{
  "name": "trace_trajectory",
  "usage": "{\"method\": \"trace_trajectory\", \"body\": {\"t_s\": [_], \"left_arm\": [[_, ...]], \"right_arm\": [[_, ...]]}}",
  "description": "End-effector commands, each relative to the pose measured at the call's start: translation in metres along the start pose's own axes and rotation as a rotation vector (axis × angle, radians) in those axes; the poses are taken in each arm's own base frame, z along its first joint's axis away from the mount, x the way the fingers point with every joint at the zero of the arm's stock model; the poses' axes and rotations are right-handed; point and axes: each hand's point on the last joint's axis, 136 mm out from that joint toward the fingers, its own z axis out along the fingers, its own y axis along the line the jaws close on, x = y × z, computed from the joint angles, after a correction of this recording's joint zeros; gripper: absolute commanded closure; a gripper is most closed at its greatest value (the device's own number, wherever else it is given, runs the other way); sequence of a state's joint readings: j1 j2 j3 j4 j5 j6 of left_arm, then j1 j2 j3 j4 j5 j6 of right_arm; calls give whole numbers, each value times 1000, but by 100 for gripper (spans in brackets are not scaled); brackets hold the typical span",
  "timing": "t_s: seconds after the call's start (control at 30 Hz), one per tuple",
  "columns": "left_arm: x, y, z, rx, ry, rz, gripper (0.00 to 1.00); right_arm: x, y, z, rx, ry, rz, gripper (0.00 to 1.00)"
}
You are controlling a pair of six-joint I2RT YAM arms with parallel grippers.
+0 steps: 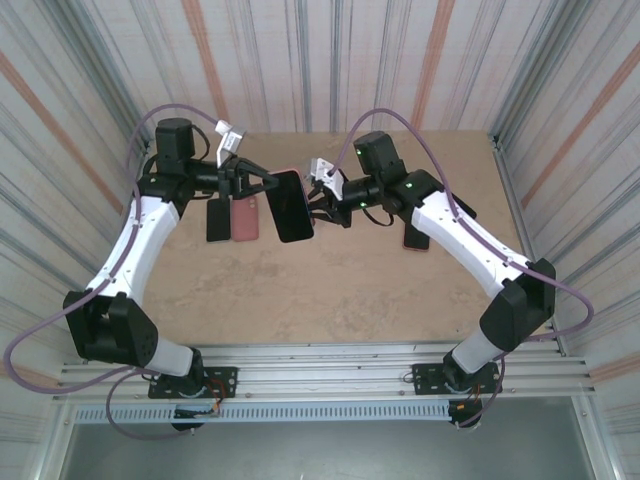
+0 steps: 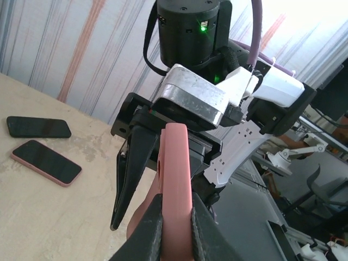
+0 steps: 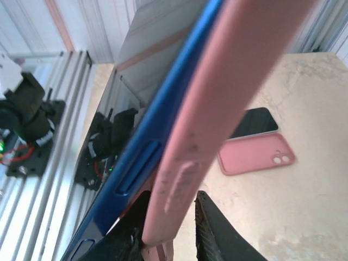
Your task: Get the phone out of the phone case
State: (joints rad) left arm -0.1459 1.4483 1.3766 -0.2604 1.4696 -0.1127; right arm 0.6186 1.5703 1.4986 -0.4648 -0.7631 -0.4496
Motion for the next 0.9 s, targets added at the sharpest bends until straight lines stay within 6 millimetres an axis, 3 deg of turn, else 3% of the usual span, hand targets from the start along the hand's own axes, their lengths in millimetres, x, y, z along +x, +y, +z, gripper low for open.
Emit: {"method": "trace_trajectory", "body": {"t_s": [0.0, 0.17, 0.47, 0.87], "left_arm": [[-14, 17, 0, -94, -34, -71, 100], [-24, 28, 0, -164, -108, -153, 100], [-9, 65, -4, -240, -200, -432, 100], [-1, 95, -1, -229, -277, -585, 100]], "right_arm": [[-26, 18, -10, -78, -125, 63, 70], [-24, 19, -12, -137, -207, 258, 63], [-15, 10, -10, -165, -355, 613, 57], [-6, 6, -17, -120, -556, 915, 59]]}}
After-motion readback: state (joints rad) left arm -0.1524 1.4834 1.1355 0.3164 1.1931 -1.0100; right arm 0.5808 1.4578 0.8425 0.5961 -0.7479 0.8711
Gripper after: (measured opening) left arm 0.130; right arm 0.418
